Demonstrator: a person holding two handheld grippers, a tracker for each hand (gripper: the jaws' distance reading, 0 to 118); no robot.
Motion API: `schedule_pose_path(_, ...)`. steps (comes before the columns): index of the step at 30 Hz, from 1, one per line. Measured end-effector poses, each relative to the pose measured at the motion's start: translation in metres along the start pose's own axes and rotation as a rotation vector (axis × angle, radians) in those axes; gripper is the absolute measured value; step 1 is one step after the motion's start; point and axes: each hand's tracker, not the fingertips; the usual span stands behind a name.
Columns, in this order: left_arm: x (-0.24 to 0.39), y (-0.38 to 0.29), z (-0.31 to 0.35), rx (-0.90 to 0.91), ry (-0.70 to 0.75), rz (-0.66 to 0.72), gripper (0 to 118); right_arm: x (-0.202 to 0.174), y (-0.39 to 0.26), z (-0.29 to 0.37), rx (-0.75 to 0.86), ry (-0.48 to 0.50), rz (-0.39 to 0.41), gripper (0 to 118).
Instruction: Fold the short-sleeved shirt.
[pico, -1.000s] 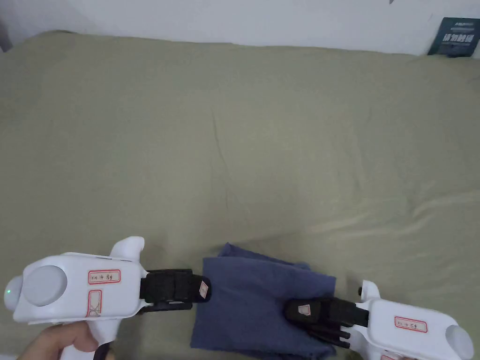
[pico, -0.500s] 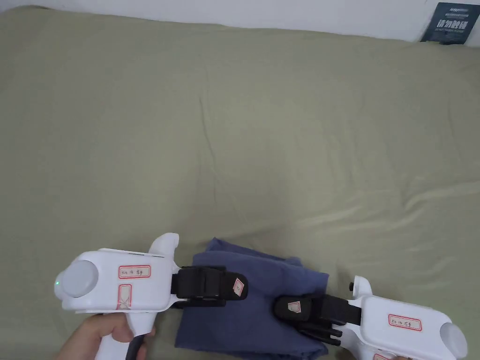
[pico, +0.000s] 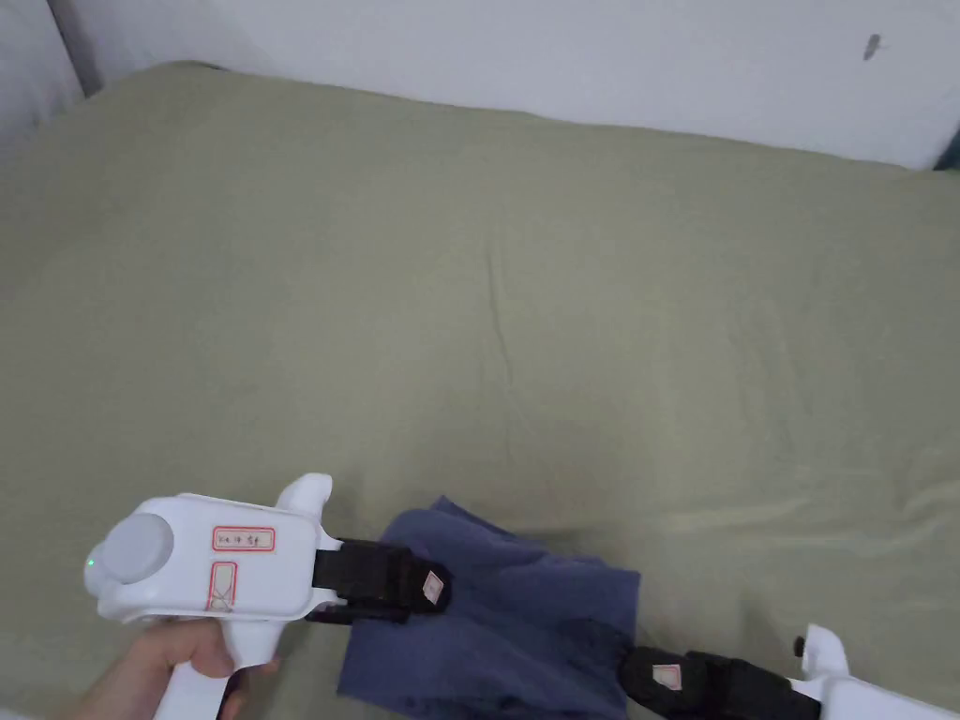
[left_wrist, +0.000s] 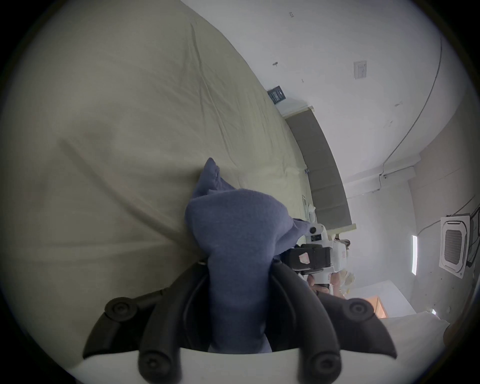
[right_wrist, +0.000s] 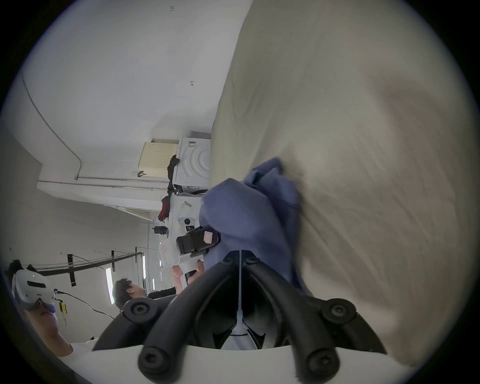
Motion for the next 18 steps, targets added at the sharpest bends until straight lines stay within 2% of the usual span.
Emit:
schedule_pose_path(2,0.014,0.013,0.045,0.047,0.067,0.002,25,-0.009,0.004,0.001,0.013,0.000,0.021,3)
schedule_pose_path(8,-0.039,0.062,0.165,0.131,0.268,0.045,25,-0.030,0.011,0.008,0.034,-0.020,0.081,3)
schedule_pose_path(15,-0.097,0.105,0.231,0.184,0.331,0.142,25,-0.048,0.018,0.010,0.059,-0.063,0.120,3)
schedule_pose_path(16,-0.094,0.108,0.232,0.186,0.343,0.142,27,-0.049,0.020,0.009,0.062,-0.067,0.124,3)
schedule_pose_path(17,-0.093,0.110,0.232,0.184,0.364,0.139,35,-0.049,0.022,0.008,0.062,-0.071,0.127,3)
schedule_pose_path(18,-0.090,0.116,0.233,0.173,0.379,0.140,53,-0.050,0.023,0.007,0.064,-0.077,0.128,3)
